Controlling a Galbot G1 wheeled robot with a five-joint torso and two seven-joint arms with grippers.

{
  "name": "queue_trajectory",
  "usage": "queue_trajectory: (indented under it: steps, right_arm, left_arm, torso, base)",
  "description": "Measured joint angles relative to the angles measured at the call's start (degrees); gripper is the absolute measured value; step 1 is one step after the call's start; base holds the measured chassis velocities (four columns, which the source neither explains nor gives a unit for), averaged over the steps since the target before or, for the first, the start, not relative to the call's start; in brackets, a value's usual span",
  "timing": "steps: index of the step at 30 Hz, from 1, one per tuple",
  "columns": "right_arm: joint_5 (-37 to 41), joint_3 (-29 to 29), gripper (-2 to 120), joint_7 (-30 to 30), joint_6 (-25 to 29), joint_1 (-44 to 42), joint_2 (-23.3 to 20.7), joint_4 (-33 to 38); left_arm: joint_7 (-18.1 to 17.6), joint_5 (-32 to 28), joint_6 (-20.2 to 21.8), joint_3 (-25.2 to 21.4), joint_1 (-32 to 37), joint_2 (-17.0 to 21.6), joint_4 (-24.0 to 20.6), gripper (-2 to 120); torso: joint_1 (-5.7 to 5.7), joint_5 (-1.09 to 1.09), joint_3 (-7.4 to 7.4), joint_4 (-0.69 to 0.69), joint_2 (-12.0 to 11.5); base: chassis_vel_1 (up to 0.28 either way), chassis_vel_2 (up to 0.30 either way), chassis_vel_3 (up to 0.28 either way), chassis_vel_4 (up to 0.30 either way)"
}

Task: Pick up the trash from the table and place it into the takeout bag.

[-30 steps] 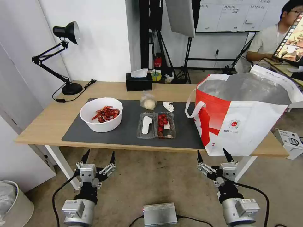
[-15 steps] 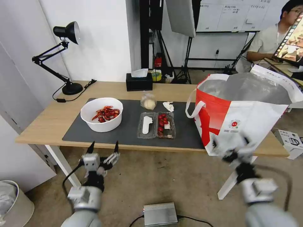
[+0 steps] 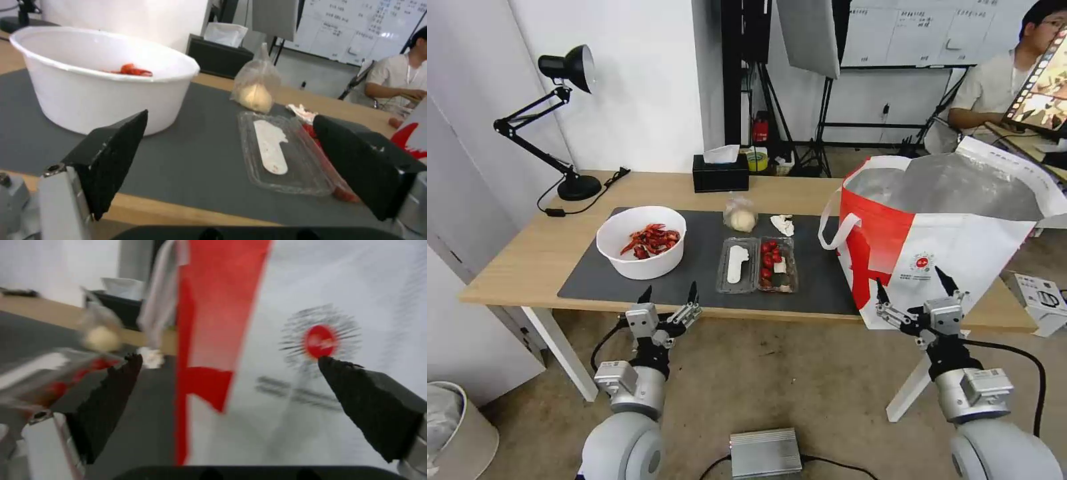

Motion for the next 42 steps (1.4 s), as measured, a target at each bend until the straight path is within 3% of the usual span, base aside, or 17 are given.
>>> queue_trajectory:
  steps: [6, 13, 14, 17, 18, 21, 22, 24, 33, 42]
  right_arm:
    - [1.89, -1.26, 100, -1.74, -0.1, -0.82, 0.09, 0.41]
    - [1.63, -2.75, 100, -3.27, -0.1, -1.74, 0.08, 1.33]
    - [1.63, -2.75, 100, -3.27, -0.1, -1.74, 0.08, 1.33]
    - [1.45, -3.81, 100, -3.8, -0.1, -1.96, 0.24, 1.43]
    - [1.45, -3.81, 100, -3.8, -0.1, -1.96, 0.24, 1.43]
    - [1.03, -4.68, 100, -3.85, -0.1, -1.93, 0.31, 1.38]
    - [1.03, -4.68, 100, -3.85, -0.1, -1.93, 0.31, 1.38]
    - [0.69, -5.44, 100, -3.84, -0.09, -1.61, 0.28, 1.02]
    - [-0.18, -8.97, 100, -3.81, 0.0, 0.81, -0.6, -1.14]
    - [-1.05, -9.93, 100, -3.87, 0.0, 1.19, -0.15, -1.54]
  left_arm:
    - [-1.19, -3.74, 2.89, 0.79, 0.24, 0.84, -1.24, 100]
    - [-6.69, -22.43, 9.78, 1.65, -1.58, 2.68, -4.84, 100]
    - [-6.69, -22.43, 9.78, 1.65, -1.58, 2.68, -4.84, 100]
    - [-11.03, -35.35, 13.25, 2.27, -3.11, 2.83, -6.54, 100]
    - [-11.03, -35.35, 13.25, 2.27, -3.11, 2.83, -6.54, 100]
    - [-16.09, -46.51, 15.91, 2.72, -4.31, 2.68, -7.44, 100]
    - [-16.09, -46.51, 15.91, 2.72, -4.31, 2.68, -7.44, 100]
    - [-19.58, -51.84, 16.56, 2.66, -5.04, 2.45, -7.4, 100]
    - [-22.91, -57.06, 14.84, 0.13, -5.99, 0.75, -6.56, 100]
    - [-24.76, -59.1, 13.96, 1.49, -9.19, 0.35, -4.34, 100]
  torso:
    - [0.0, -0.01, 0.0, 0.0, 0.01]
    - [0.0, -0.01, 0.0, 0.0, 0.01]
    - [0.0, -0.01, 0.0, 0.0, 0.01]
    - [0.0, 0.0, 0.0, 0.0, 0.01]
    - [0.0, 0.0, 0.0, 0.0, 0.01]
    - [-0.01, 0.0, 0.0, 0.0, 0.01]
    - [-0.01, 0.0, 0.0, 0.0, 0.01]
    - [0.0, -0.01, 0.0, 0.0, 0.01]
    - [0.0, 0.0, 0.0, 0.0, 0.01]
    - [0.0, -0.01, 0.0, 0.0, 0.01]
  base:
    - [0.0, 0.0, 0.0, 0.0]
    - [0.0, 0.0, 0.0, 0.0]
    - [0.0, 0.0, 0.0, 0.0]
    - [0.0, 0.0, 0.0, 0.0]
    - [0.0, 0.0, 0.0, 0.0]
    - [0.0, 0.0, 0.0, 0.0]
    - [0.0, 0.0, 0.0, 0.0]
    - [0.0, 0.0, 0.0, 0.0]
    - [0.0, 0.0, 0.0, 0.0]
    - [0.0, 0.0, 0.0, 0.0]
